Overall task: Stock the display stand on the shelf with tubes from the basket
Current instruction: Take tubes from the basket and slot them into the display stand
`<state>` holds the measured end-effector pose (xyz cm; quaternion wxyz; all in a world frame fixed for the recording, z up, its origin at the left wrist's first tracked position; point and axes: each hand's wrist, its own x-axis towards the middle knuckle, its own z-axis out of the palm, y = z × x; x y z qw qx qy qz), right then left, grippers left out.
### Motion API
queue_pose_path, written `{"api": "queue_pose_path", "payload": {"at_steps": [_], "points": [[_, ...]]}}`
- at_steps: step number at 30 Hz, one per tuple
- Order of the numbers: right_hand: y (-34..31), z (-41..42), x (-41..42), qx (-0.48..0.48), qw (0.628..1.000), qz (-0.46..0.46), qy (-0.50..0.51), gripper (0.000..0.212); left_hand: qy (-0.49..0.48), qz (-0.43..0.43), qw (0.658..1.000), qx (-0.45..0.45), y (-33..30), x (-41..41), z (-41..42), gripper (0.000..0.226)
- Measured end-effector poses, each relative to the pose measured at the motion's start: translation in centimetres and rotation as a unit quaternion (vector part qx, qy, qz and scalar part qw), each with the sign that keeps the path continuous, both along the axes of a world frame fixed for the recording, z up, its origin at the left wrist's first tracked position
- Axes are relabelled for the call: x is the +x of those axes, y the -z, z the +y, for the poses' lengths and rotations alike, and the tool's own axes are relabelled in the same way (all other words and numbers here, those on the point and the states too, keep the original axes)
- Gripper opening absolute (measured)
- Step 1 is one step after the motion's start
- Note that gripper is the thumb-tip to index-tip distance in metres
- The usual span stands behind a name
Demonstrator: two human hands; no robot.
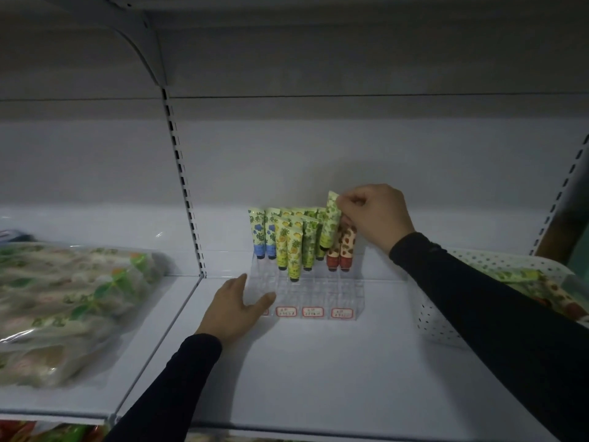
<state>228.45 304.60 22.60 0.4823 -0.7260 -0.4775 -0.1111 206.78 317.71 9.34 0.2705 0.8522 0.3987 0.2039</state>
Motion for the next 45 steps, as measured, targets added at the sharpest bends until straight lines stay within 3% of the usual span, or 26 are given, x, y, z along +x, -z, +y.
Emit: {"api": "queue_pose_path", "payload": {"at_steps": [3, 8, 14, 18, 34, 39, 45], "points": [[-0.2, 0.9, 0.4, -0.020, 0.999, -0.046, 0.017, 0.034, 0.001, -0.025, 0.999, 0.038, -1.1, 0.0, 0.1, 0.077], [-0.1, 1.5, 0.4, -0.053, 0.992, -0.112, 0.037, 0.036, 0.046, -0.077, 0.978, 0.189, -6.6, 1.8, 0.7, 0.072], [0.3, 1.8, -0.3, -0.064, 0.984, -0.159, 0.055, 0.040, 0.160, -0.006, 0.934, 0.321, -8.9, 6.4, 0.3, 0.077], [0.8, 2.0, -0.3, -0.069, 0.984, -0.154, 0.053, 0.038, 0.166, 0.048, 0.928, 0.330, -8.4, 7.6, 1.0, 0.085], [-1.0, 1.6, 0.3, -0.037, 0.979, -0.194, 0.055, 0.033, 0.150, 0.066, 0.926, 0.341, -8.0, 8.7, 1.5, 0.077], [-3.5, 1.2, 0.6, 0.016, 0.981, -0.187, 0.039, 0.034, 0.156, 0.057, 0.921, 0.351, -7.4, 8.6, 1.7, 0.071], [-2.4, 2.4, 0.4, 0.002, 0.983, -0.183, 0.030, 0.036, 0.155, 0.045, 0.924, 0.346, -7.1, 8.7, 1.6, 0.079]]}}
